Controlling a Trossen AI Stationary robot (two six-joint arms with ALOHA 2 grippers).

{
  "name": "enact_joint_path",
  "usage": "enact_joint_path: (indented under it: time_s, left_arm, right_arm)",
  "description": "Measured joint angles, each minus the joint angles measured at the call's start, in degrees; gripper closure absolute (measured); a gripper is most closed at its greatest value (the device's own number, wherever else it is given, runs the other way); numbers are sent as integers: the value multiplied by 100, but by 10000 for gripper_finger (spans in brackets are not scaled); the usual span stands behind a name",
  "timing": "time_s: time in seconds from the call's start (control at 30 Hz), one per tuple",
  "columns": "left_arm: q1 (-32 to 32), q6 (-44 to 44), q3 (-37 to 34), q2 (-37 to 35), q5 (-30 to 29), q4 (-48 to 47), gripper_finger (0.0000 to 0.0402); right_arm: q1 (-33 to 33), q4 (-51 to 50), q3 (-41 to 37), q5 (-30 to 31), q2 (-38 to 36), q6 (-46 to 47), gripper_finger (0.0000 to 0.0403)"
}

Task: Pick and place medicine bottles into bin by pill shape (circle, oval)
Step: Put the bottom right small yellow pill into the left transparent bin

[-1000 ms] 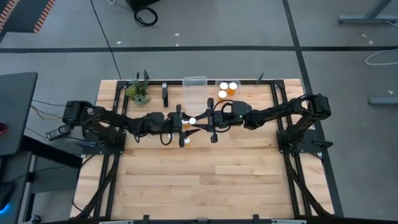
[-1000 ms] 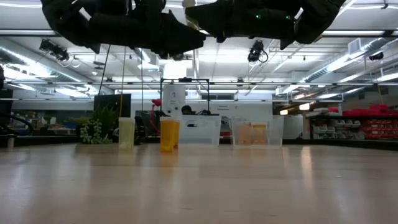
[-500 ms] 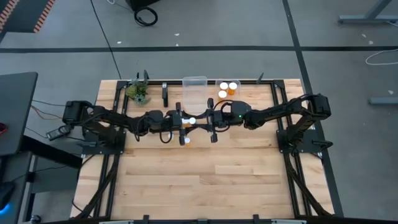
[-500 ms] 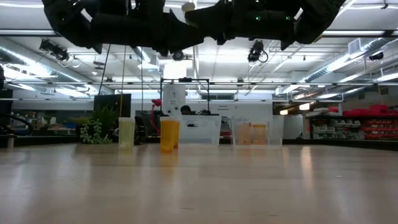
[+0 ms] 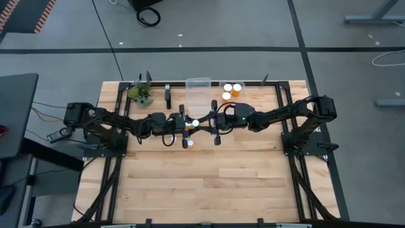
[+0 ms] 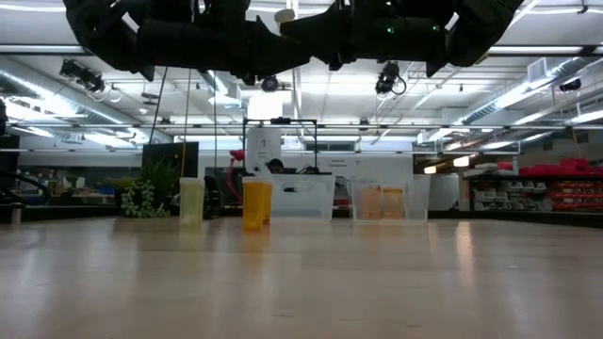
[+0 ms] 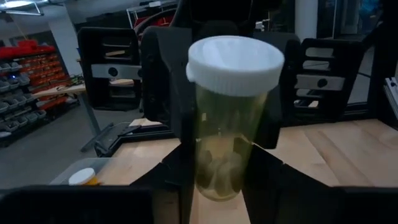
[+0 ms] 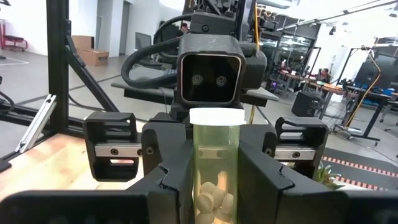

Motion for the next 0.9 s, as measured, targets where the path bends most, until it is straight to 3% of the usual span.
enact_joint_path:
  time_s: [0.17,0.47,0.9]
  left_arm:
    - [0,-26,-2,-4,-1,-119,302]
    - [0,-176,-4,-4,-20,-466,285]
    - [0,-385,-7,-4,-30,-1121,289]
  right_arm:
    - [-2,-104,0,8,0,44,279]
    - [-2,-402,0,130,-7,177,241]
    - [-103,-2228,630,123,-48,530,242]
